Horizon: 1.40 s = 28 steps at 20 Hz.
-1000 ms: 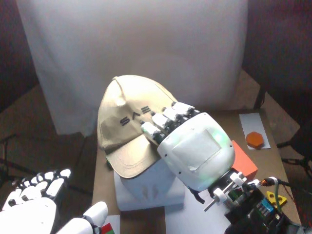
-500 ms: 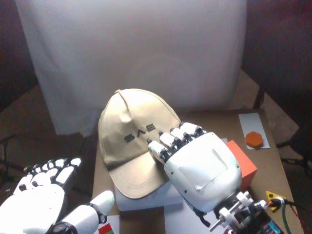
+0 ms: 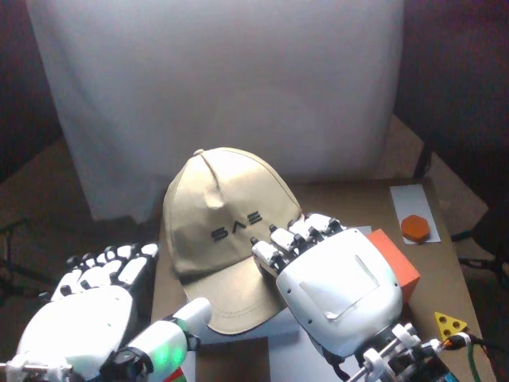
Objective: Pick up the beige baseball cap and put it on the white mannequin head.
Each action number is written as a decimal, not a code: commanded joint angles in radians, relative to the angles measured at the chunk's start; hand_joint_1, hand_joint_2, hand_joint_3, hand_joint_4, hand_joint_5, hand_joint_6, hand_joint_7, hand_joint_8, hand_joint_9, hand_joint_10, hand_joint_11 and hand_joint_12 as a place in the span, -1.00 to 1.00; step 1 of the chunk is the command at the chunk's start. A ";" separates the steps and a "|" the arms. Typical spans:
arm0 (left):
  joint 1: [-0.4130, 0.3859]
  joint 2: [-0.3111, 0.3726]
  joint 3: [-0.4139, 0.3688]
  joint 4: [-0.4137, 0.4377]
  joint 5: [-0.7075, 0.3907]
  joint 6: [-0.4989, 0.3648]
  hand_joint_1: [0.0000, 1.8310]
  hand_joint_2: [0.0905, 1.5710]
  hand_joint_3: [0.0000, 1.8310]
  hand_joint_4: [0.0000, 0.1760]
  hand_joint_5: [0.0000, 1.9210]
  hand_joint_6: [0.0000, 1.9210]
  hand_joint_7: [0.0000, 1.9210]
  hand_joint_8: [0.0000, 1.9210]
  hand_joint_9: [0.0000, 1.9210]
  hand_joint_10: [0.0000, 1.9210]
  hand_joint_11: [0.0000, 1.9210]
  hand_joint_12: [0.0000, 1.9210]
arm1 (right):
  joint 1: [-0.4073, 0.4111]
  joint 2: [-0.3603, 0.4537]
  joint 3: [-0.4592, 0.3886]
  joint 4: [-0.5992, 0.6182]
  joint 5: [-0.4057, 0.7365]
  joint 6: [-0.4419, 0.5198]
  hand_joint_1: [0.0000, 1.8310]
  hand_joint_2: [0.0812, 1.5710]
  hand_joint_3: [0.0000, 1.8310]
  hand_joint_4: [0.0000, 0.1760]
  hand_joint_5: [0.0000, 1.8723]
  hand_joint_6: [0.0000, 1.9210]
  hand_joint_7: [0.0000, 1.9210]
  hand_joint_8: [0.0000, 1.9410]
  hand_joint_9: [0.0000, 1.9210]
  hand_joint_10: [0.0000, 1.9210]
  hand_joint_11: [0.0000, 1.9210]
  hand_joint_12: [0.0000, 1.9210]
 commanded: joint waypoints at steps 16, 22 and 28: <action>-0.061 -0.043 -0.015 0.026 -0.111 0.127 -1.00 0.43 -1.00 -0.31 -0.88 -1.00 -0.91 -1.00 -0.93 -1.00 -1.00 -0.67 | -0.026 0.004 -0.012 0.074 -0.020 -0.036 0.62 0.41 -1.00 -1.00 -0.09 0.04 -0.14 0.14 -0.06 0.24 -0.12 0.69; -0.060 -0.043 -0.014 0.024 -0.112 0.121 -1.00 0.43 -1.00 -0.37 -0.90 -1.00 -0.93 -1.00 -0.93 -1.00 -1.00 -0.67 | -0.028 0.003 -0.014 0.077 -0.026 -0.036 0.62 0.41 -1.00 -1.00 -0.08 0.04 -0.13 0.13 -0.06 0.24 -0.10 0.67; -0.060 -0.044 -0.016 0.017 -0.112 0.133 -1.00 0.44 -1.00 -0.39 -0.91 -1.00 -0.95 -1.00 -0.95 -1.00 -1.00 -0.73 | -0.029 0.003 -0.016 0.091 -0.042 -0.036 0.50 0.43 -1.00 -1.00 -0.08 0.13 -0.10 0.16 -0.05 0.36 -0.06 0.48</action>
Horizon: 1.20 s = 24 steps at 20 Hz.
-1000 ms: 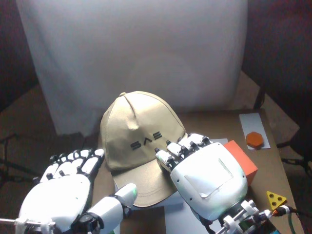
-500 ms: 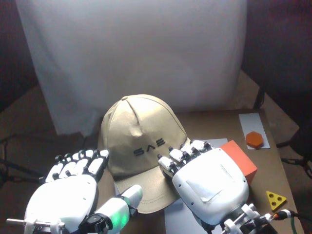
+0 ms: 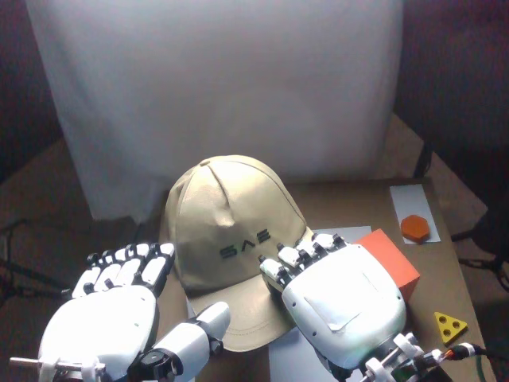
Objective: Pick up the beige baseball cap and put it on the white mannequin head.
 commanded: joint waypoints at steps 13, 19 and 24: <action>-0.007 -0.004 -0.006 0.049 -0.081 -0.017 -1.00 0.44 -1.00 -0.40 -0.90 -1.00 -0.93 -1.00 -0.92 -1.00 -1.00 -0.64 | -0.032 0.011 -0.038 0.028 -0.017 -0.066 -0.03 0.26 -1.00 -0.86 -0.60 -1.00 -0.61 -1.00 -0.68 -0.98 -1.00 0.16; -0.043 -0.001 -0.021 0.019 -0.071 0.050 -1.00 0.44 -1.00 -0.39 -0.90 -1.00 -0.93 -1.00 -0.92 -1.00 -1.00 -0.68 | -0.062 0.056 -0.125 0.027 -0.036 -0.145 -0.28 0.15 -1.00 0.02 -0.90 -1.00 -0.90 -1.00 -0.95 -1.00 -1.00 -0.51; -0.120 -0.003 -0.082 -0.101 -0.197 0.244 -1.00 0.44 -1.00 -0.40 -0.90 -1.00 -0.93 -1.00 -0.94 -1.00 -1.00 -0.76 | 0.026 0.212 -0.289 0.085 -0.076 -0.198 -0.46 0.12 -1.00 0.45 -1.00 -1.00 -1.00 -1.00 -1.00 -1.00 -1.00 -0.89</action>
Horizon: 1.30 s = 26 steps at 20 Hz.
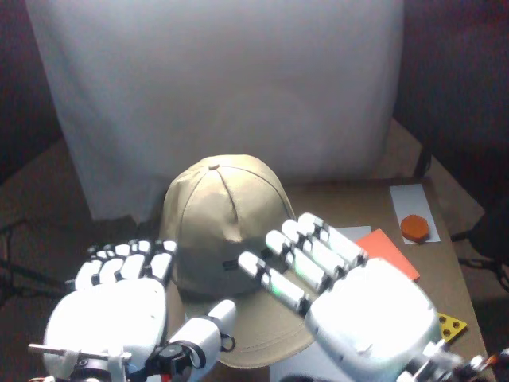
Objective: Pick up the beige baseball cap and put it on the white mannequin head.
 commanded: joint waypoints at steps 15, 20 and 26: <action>-0.174 0.003 -0.176 -0.061 -0.217 0.098 -0.58 0.45 -1.00 -1.00 -0.11 -0.96 -0.05 -0.85 -0.12 -0.65 -0.53 0.07 | 0.425 0.442 -0.224 0.937 -0.400 -0.547 -0.09 0.27 -1.00 -1.00 -0.16 -0.08 -0.25 0.26 -0.24 0.75 -0.13 0.96; -0.203 0.006 -0.184 -0.058 -0.217 0.098 -0.01 0.33 -1.00 -1.00 -0.05 1.00 0.03 1.00 0.05 1.00 0.14 1.00 | 0.445 0.468 -0.203 1.030 -0.407 -0.545 -0.01 0.35 -0.99 -1.00 0.19 1.00 0.33 1.00 0.62 1.00 0.93 1.00; -0.218 0.023 -0.197 -0.069 -0.217 0.084 -0.09 0.44 -0.98 -1.00 0.32 1.00 0.41 1.00 0.44 1.00 0.51 1.00 | 0.427 0.426 -0.139 1.095 -0.431 -0.429 -0.28 0.70 -0.98 0.99 0.54 1.00 0.71 1.00 0.91 1.00 1.00 1.00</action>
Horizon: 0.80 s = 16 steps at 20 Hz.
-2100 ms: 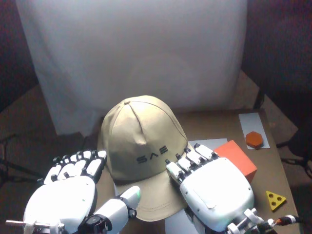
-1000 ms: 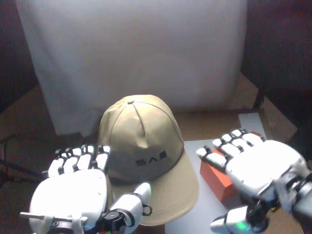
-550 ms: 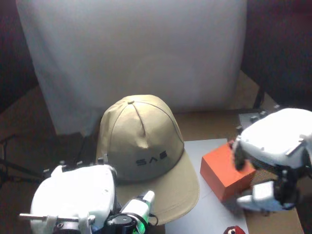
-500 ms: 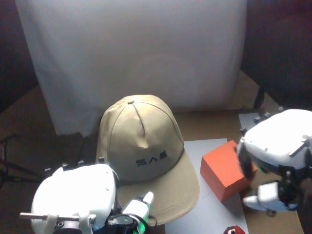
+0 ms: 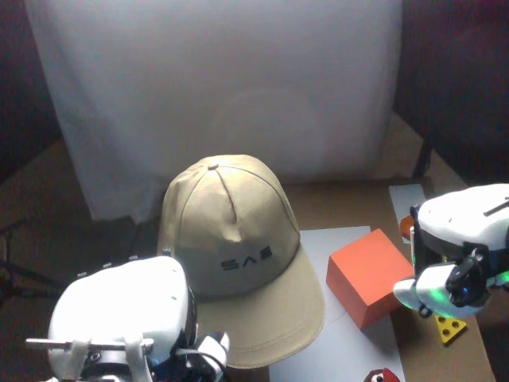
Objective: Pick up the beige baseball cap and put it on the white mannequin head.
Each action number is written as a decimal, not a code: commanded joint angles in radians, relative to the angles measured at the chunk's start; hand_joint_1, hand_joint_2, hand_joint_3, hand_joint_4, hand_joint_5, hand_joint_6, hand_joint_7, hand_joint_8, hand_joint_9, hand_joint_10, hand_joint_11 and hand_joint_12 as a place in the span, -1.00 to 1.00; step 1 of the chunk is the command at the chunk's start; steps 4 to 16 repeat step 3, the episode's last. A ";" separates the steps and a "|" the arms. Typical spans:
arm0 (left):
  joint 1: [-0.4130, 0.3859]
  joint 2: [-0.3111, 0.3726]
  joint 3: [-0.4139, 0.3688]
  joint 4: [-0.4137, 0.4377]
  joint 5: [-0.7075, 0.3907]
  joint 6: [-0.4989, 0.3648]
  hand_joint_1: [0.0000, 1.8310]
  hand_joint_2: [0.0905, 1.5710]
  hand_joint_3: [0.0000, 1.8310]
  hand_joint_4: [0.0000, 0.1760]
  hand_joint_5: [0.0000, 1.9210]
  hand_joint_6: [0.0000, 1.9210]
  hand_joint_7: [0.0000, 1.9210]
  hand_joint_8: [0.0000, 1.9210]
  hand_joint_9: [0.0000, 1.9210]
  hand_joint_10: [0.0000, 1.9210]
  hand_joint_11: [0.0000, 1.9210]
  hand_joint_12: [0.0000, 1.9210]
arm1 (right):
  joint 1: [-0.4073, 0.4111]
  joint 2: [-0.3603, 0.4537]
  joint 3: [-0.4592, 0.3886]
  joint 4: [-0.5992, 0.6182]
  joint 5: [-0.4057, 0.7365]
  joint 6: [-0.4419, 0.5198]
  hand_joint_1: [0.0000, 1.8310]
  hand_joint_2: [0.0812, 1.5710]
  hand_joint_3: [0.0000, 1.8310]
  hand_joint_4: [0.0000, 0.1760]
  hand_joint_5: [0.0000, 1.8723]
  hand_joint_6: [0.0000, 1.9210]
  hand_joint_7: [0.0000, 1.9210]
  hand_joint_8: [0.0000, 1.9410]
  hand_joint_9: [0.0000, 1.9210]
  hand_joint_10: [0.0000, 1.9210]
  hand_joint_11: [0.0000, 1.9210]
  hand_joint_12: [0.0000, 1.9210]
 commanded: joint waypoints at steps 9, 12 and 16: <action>-0.012 0.008 -0.006 0.079 -0.063 -0.006 -0.07 0.48 -0.99 -1.00 0.27 1.00 0.41 1.00 0.44 1.00 0.54 1.00 | -0.034 -0.007 0.000 -0.171 -0.047 0.139 -0.17 0.71 -0.99 1.00 0.52 1.00 0.71 1.00 0.91 1.00 1.00 1.00; -0.012 0.008 -0.006 0.079 -0.063 -0.006 -0.07 0.48 -0.99 -1.00 0.27 1.00 0.41 1.00 0.44 1.00 0.54 1.00 | -0.034 -0.007 0.000 -0.171 -0.047 0.139 -0.17 0.71 -0.99 1.00 0.52 1.00 0.71 1.00 0.91 1.00 1.00 1.00; -0.012 0.008 -0.006 0.079 -0.063 -0.006 -0.07 0.48 -0.99 -1.00 0.27 1.00 0.41 1.00 0.44 1.00 0.54 1.00 | -0.034 -0.007 0.000 -0.171 -0.047 0.139 -0.17 0.71 -0.99 1.00 0.52 1.00 0.71 1.00 0.91 1.00 1.00 1.00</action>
